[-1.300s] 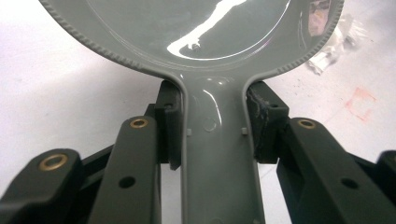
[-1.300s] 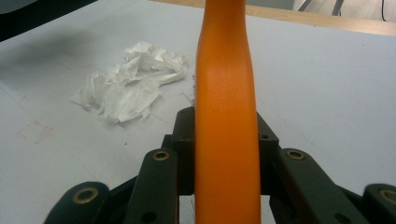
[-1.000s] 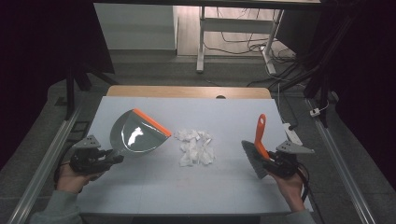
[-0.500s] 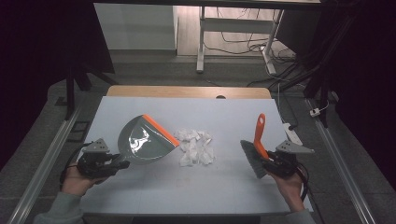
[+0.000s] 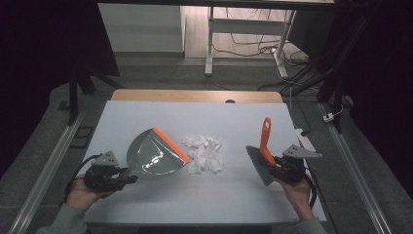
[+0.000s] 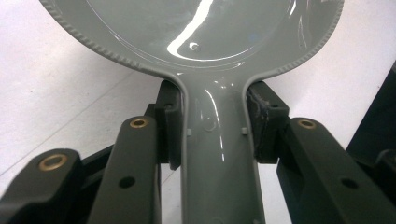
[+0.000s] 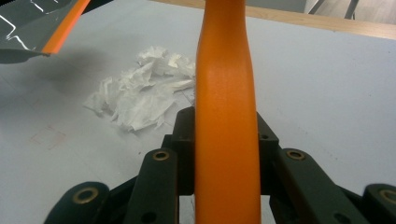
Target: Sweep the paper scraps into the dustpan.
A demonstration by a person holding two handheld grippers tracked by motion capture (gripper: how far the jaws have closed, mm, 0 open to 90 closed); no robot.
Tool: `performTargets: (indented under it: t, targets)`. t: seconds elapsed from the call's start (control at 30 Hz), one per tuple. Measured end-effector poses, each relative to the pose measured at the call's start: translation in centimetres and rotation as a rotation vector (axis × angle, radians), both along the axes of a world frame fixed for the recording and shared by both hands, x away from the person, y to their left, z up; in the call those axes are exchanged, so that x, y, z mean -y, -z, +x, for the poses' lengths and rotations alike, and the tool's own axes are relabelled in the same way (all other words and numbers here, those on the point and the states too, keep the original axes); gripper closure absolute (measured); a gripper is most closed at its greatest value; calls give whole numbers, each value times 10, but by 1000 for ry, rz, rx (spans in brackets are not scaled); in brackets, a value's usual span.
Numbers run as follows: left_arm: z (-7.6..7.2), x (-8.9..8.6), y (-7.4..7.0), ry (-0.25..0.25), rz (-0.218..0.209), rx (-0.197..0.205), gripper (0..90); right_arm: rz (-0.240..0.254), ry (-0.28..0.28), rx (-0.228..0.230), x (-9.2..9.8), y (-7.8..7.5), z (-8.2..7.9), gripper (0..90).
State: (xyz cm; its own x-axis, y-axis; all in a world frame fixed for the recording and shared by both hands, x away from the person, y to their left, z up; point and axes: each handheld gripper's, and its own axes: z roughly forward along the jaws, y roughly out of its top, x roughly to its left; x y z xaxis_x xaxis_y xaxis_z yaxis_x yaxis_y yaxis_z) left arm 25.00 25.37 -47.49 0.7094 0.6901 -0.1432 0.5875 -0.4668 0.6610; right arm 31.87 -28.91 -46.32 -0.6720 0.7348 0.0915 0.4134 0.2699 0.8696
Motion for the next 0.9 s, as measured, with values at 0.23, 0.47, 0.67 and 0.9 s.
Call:
performTargets:
  t: [0.23, 0.47, 0.67, 0.9]
  targets:
    - [-1, 3, 5, 24, 13, -15, 617, -4, -9, 4, -6, -1, 3, 698]
    - [-6, 3, 7, 33, 4, -25, 617, -2, -22, 7, -16, -4, 6, 698]
    - [-10, 4, 11, 39, 18, -30, 617, -8, -32, 9, -25, -5, 11, 698]
    - [-18, 3, 13, 59, 31, -37, 617, -29, -20, -15, -37, -1, 27, 698]
